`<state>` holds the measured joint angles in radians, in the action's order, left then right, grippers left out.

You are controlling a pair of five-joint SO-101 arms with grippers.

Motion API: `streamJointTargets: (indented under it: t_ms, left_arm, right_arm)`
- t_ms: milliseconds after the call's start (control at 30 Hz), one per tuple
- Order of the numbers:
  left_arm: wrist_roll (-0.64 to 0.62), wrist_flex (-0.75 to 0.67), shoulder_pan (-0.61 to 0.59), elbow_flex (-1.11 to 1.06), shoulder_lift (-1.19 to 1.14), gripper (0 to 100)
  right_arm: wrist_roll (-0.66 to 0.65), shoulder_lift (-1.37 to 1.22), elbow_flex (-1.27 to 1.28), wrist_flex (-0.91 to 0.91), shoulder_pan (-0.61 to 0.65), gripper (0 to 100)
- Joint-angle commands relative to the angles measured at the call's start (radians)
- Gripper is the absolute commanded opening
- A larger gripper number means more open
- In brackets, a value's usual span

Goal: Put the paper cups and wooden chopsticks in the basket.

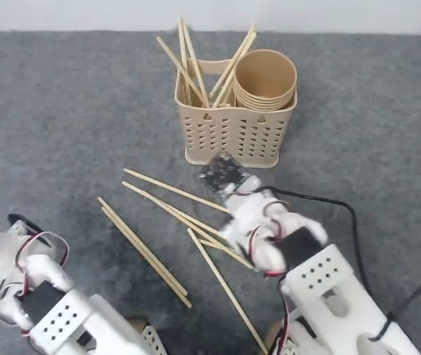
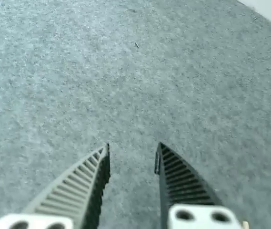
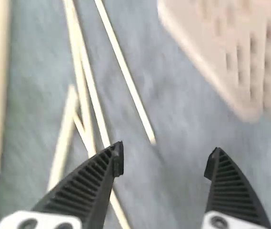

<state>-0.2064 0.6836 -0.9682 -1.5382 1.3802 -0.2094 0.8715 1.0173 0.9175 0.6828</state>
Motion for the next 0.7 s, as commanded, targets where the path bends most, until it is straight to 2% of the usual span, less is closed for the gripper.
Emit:
streamJointTargets:
  t_ms: [0, 100, 233, 567, 667]
  left_arm:
    - [-0.015, -0.008, -0.008, 0.010, 0.000, 15]
    - [-0.018, -0.006, 0.000, 0.013, -0.028, 15]
    - [-0.043, -0.046, 0.011, 0.074, -0.184, 15]
    - [-0.150, -0.301, -0.055, 0.349, -0.875, 15]
    - [-0.150, -0.301, -0.078, 0.449, -1.051, 15]
  right_arm:
    - [0.044, -0.041, -0.015, -0.170, 0.088, 28.5]
    - [0.052, -0.173, -0.077, -0.240, 0.153, 28.5]
    - [0.054, -0.429, -0.244, -0.262, 0.211, 28.5]
    - [0.048, -0.998, -0.807, -0.252, 0.223, 28.5]
    - [0.048, -1.141, -0.936, -0.252, 0.222, 28.5]
